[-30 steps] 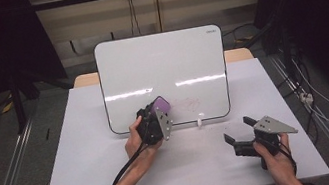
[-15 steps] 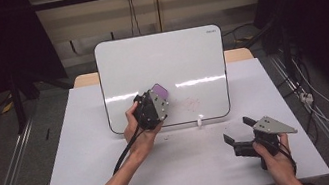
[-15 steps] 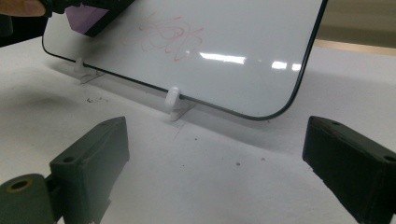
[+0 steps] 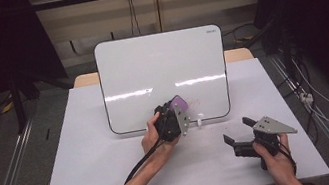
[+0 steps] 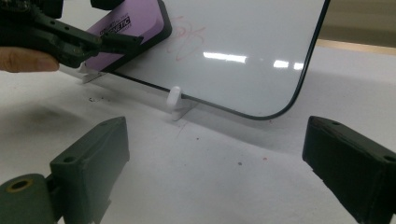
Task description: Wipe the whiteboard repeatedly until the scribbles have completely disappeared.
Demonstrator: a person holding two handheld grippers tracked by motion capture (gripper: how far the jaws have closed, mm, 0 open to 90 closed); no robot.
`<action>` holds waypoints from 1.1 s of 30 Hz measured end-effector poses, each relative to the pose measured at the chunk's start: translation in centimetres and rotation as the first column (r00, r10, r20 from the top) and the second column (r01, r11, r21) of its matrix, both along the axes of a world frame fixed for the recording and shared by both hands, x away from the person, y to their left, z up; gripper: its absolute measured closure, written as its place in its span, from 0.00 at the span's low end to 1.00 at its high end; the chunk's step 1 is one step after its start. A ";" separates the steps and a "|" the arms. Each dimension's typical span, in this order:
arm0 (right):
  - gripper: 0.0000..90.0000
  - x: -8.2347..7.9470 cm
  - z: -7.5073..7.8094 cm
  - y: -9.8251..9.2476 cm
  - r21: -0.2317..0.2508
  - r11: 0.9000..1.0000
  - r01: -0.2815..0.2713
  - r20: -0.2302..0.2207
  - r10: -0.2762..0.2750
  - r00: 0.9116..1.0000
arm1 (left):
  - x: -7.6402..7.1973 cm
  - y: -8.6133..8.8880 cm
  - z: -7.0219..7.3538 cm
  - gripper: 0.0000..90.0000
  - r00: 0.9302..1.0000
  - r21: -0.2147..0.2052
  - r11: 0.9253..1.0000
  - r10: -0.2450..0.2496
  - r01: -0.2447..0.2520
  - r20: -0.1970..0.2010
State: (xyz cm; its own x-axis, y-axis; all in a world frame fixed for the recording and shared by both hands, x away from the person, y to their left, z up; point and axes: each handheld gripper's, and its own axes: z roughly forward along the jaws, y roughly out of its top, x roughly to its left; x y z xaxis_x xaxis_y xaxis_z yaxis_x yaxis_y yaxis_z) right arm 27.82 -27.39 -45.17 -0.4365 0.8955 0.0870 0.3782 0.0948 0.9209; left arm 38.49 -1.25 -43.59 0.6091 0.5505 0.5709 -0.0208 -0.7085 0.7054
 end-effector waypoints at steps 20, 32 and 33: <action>0.08 0.0 0.0 0.1 -0.004 1.000 -0.001 -0.001 0.001 1.000 | 0.4 -1.0 0.5 0.46 1.000 -0.016 1.000 0.002 -0.002 0.001; 0.08 -0.1 0.0 0.1 0.000 1.000 -0.005 -0.001 0.005 1.000 | 0.9 -2.0 0.9 0.46 1.000 -0.047 0.999 0.006 -0.007 -0.018; 0.08 0.0 0.0 0.1 -0.001 1.000 -0.004 0.000 0.004 1.000 | 1.4 -1.9 1.4 0.46 1.000 -0.060 0.998 0.017 -0.018 -0.016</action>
State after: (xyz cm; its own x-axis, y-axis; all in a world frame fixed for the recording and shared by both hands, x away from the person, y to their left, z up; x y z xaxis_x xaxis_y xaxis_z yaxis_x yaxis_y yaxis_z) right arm 27.77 -27.33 -45.19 -0.4400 0.8938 0.0865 0.3782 0.0971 0.9206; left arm 39.89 -3.18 -42.20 0.6076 0.5944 0.5267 0.0029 -0.6648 0.7470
